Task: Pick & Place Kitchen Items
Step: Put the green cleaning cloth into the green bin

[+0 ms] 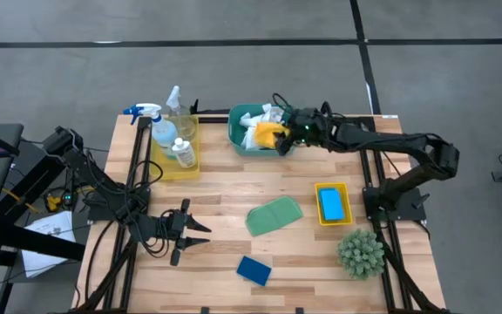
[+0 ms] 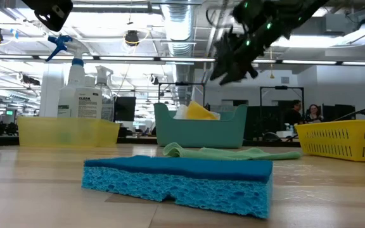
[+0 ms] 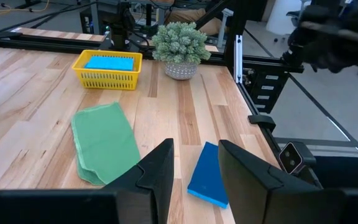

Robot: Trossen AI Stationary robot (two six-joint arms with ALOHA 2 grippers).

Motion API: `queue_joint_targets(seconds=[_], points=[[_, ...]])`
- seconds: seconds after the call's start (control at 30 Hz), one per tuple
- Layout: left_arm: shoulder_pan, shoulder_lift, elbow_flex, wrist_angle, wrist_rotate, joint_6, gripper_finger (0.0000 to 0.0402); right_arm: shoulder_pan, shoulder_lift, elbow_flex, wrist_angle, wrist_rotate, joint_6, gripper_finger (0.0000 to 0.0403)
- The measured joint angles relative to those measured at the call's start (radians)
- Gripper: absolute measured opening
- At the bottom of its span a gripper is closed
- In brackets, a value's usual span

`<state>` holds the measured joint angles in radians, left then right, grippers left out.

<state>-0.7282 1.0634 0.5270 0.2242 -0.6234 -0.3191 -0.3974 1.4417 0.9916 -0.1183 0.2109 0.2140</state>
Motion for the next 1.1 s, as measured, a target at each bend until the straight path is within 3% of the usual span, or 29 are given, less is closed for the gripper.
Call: queue_joint_targets(seconds=[0.3, 0.73, 0.93, 1.1], points=[[0.000, 0.000, 0.000, -0.004, 0.000, 0.000, 0.0122, 0.325, -0.164, 0.000, -0.154, 0.034, 0.037, 0.0228], [0.000, 0.000, 0.000, 0.019, 0.000, 0.000, 0.0122, 0.924, -0.219, 0.000, -0.190, 0.458, 0.247, 0.0228], [0.000, 0.000, 0.000, 0.026, -0.011, 0.000, 0.0122, 1.086, -0.176, 0.000, -0.187, 0.631, 0.315, 0.0227], [0.000, 0.000, 0.000, 0.033, -0.042, 0.000, 0.0122, 1.154, -0.133, 0.000, -0.178, 0.706, 0.347, 0.0227]])
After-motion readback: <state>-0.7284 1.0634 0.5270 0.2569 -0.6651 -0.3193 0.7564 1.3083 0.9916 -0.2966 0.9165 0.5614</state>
